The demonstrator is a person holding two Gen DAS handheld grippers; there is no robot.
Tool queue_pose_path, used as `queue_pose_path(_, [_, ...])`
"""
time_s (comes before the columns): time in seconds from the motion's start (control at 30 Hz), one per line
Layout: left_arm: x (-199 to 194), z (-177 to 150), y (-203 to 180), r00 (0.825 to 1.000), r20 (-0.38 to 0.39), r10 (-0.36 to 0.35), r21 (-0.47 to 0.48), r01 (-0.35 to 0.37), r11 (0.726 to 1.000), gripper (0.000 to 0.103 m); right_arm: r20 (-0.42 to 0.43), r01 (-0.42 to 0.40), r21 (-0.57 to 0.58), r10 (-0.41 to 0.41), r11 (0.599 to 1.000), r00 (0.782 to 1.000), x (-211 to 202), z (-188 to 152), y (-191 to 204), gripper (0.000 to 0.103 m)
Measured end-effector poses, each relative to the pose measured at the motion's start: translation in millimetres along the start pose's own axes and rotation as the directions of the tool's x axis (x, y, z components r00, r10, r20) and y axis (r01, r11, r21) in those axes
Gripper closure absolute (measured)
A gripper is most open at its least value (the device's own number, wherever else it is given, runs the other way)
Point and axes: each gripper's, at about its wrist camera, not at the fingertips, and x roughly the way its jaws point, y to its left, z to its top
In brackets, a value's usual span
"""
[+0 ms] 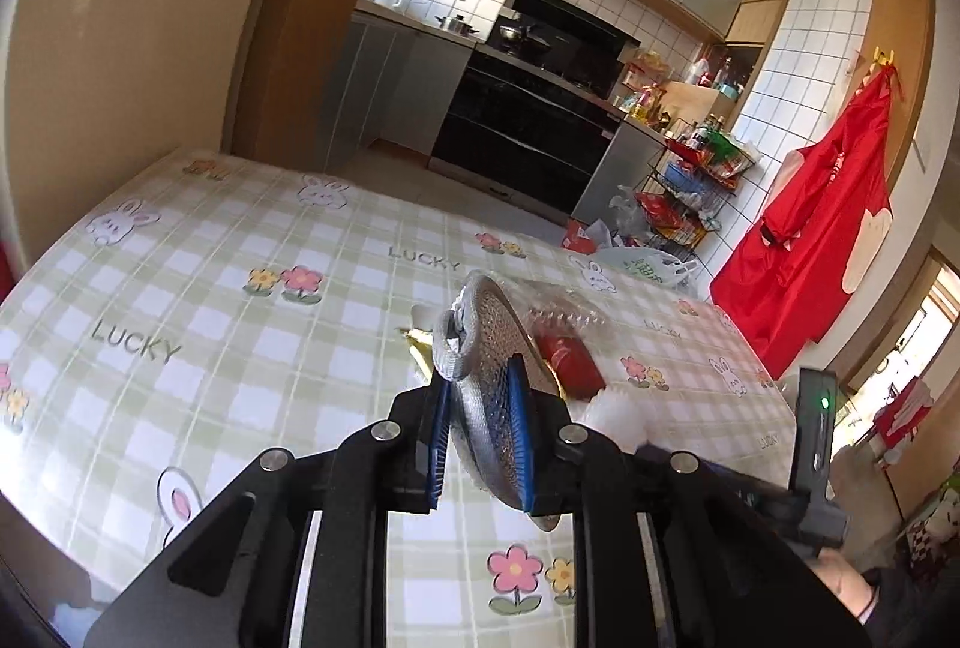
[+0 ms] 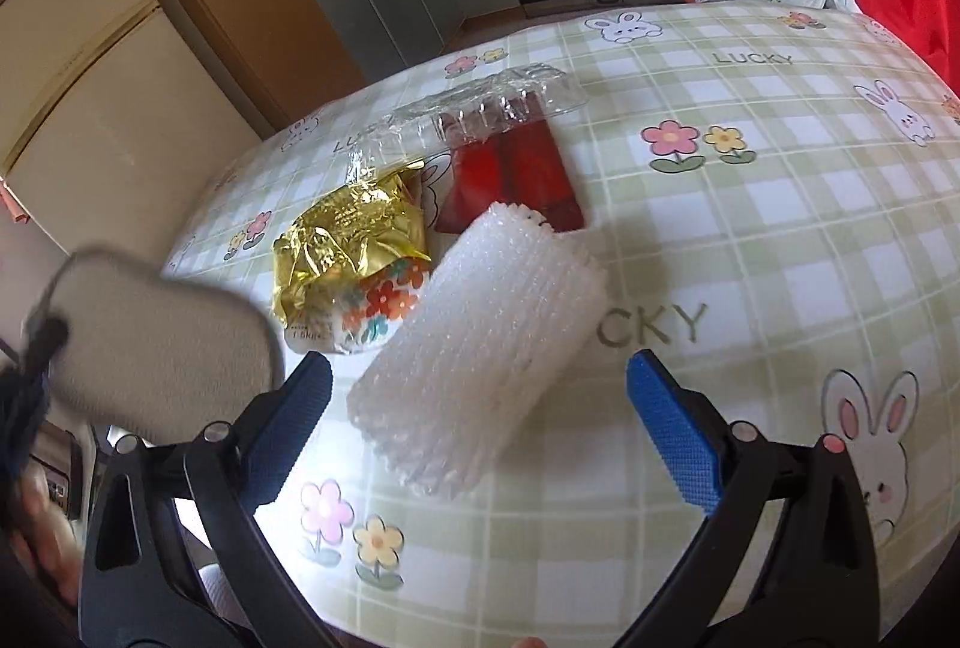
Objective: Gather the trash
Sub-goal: 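Grasp the grey mesh pad with the left tool while the right grasps the foam sleeve, then carry the mesh pad and foam sleeve over the pink bin and open both tools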
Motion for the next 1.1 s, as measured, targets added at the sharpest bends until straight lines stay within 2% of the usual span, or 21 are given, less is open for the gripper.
queue_pose_path(0.17, [-27, -27, 30, 0.999, -0.037, 0.008, -0.082, -0.011, 0.997, 0.086, -0.012, 0.001, 0.027, -0.001, 1.0, 1.0, 23, 13, 9, 0.006])
queue_pose_path(0.23, [-32, -37, 32, 0.998, -0.052, -0.023, -0.107, 0.018, 0.994, 0.086, -0.028, 0.041, -0.006, -0.041, 0.999, 0.999, 33, 12, 14, 0.007])
queue_pose_path(0.33, [-36, -45, 27, 0.997, -0.055, -0.048, -0.089, 0.043, 0.995, 0.086, -0.032, 0.108, -0.068, -0.111, 0.992, 0.993, 37, 7, 21, 0.021])
queue_pose_path(0.4, [-35, -46, 22, 0.996, -0.064, -0.066, -0.09, 0.061, 0.994, 0.086, -0.02, 0.108, -0.104, -0.111, 0.989, 0.994, 32, 2, 23, 0.039])
queue_pose_path(0.43, [-35, -45, 20, 0.995, -0.066, -0.074, -0.098, 0.068, 0.993, 0.086, -0.014, 0.115, -0.131, -0.117, 0.985, 0.993, 28, -1, 25, 0.041])
queue_pose_path(0.5, [-36, -45, 17, 0.995, -0.059, -0.077, -0.086, 0.072, 0.994, 0.086, -0.005, 0.121, -0.171, -0.124, 0.978, 0.992, 21, -6, 27, 0.055])
queue_pose_path(0.6, [-40, -44, 7, 0.996, -0.042, -0.077, -0.055, 0.074, 0.996, 0.085, 0.004, 0.122, -0.203, -0.123, 0.972, 0.992, 7, -12, 28, 0.067])
queue_pose_path(1.1, [-76, -44, -24, 0.992, -0.044, -0.122, -0.003, 0.122, 0.993, 0.085, 0.14, 0.09, -0.249, -0.056, 0.964, 0.989, -92, -36, 35, 0.071])
